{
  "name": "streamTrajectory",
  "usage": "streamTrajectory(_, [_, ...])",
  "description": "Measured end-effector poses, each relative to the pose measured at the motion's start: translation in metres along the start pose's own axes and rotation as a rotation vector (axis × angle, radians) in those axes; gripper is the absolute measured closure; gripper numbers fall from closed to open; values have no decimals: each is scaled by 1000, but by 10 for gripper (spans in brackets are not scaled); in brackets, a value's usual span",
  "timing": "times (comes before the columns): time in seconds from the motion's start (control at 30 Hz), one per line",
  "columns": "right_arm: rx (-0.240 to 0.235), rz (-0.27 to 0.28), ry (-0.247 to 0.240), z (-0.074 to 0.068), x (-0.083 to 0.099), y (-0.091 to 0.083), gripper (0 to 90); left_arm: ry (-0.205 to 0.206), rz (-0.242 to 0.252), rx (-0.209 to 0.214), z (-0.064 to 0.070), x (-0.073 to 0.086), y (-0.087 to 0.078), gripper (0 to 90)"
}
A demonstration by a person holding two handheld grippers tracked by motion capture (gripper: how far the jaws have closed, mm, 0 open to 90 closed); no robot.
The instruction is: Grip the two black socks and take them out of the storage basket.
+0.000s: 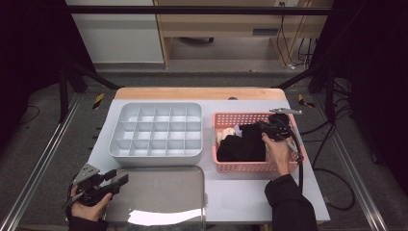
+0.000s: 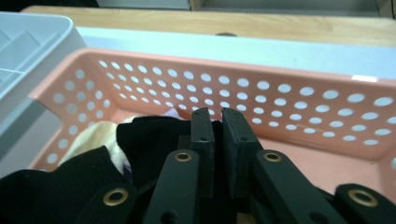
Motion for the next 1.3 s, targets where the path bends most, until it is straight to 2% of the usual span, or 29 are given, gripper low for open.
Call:
streamTrajectory(0.27, [-20,96,-19,-8,-10,-26,842,4,-1,-8,0,0,0,397])
streamTrajectory(0.33, [-12,108,-35,-10,-13,-32,843,4,-2,-10,0,0,0,396])
streamTrajectory(0.63, [6,179,-49,-20,-36,-49,847,2,-9,-14,0,0,1,392])
streamTrajectory(0.77, [21,202,-49,-20,-42,-53,847,3,-11,-17,0,0,1,389])
streamTrajectory(0.93, [17,221,-51,-22,-46,-58,848,3,-13,-21,-1,0,2,388])
streamTrajectory(1.13, [3,252,-77,-30,-54,-72,848,2,-18,-30,-1,0,2,379])
streamTrajectory(1.3, [-28,270,-89,-37,-54,-85,848,0,-17,-33,-2,0,2,375])
Point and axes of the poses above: each handheld gripper's, and its own axes: y roughly forward along the jaws, x roughly out of its underside, z roughly to its right, the point moved 4 cm from there along y, roughly forward along the jaws, and after that the axes turned 2 degrees about -x, right-handed, at the moved point
